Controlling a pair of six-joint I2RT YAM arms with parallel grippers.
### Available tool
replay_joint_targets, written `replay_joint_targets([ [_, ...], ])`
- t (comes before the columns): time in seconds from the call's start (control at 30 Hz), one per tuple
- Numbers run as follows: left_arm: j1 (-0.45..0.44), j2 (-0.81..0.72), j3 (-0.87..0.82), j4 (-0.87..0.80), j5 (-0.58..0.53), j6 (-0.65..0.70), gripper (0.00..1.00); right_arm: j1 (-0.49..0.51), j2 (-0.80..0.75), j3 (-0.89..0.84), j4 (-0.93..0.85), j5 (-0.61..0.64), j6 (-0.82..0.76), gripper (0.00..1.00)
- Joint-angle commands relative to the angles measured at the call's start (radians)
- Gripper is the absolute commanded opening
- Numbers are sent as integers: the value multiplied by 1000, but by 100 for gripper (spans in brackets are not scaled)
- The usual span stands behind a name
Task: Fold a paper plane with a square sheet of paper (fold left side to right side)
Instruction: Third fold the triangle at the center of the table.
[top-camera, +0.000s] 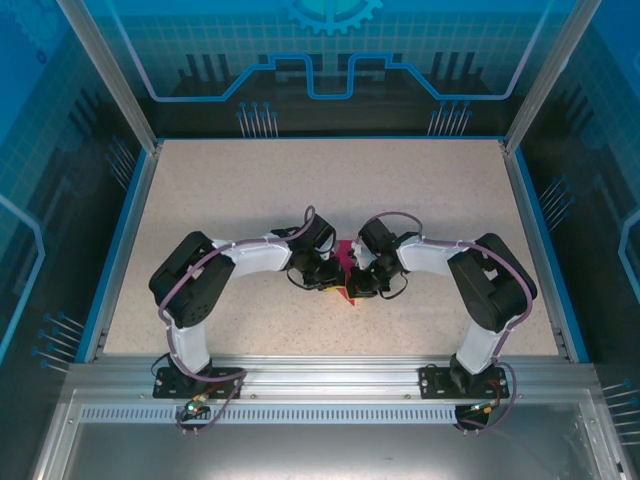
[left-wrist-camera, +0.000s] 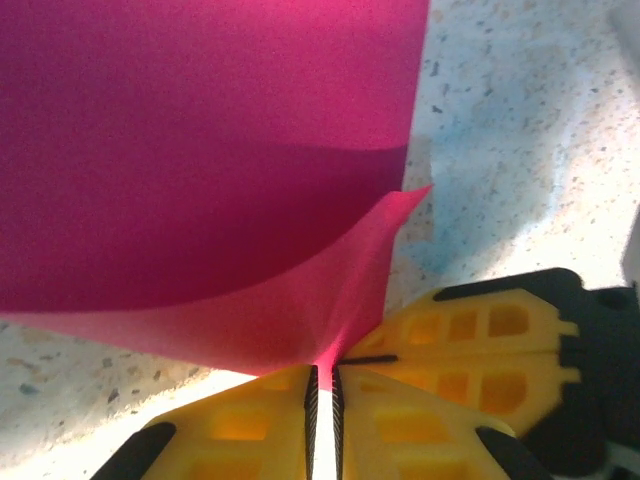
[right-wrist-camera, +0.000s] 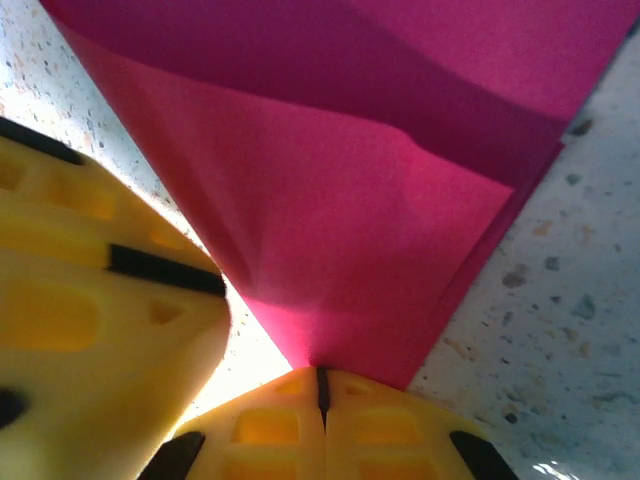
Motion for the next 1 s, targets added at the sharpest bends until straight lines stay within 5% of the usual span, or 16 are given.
replay_joint_targets([
  [0.0, -8, 37, 21, 5, 16, -23, 17, 8, 68, -40, -75, 148, 15, 3],
  [0.5, 15, 126, 45, -42, -74, 8, 15, 14, 75, -37, -122, 199, 6, 2],
  [0.97, 130, 145, 72, -85, -120, 88, 15, 16, 72, -48, -141, 224, 6, 2],
])
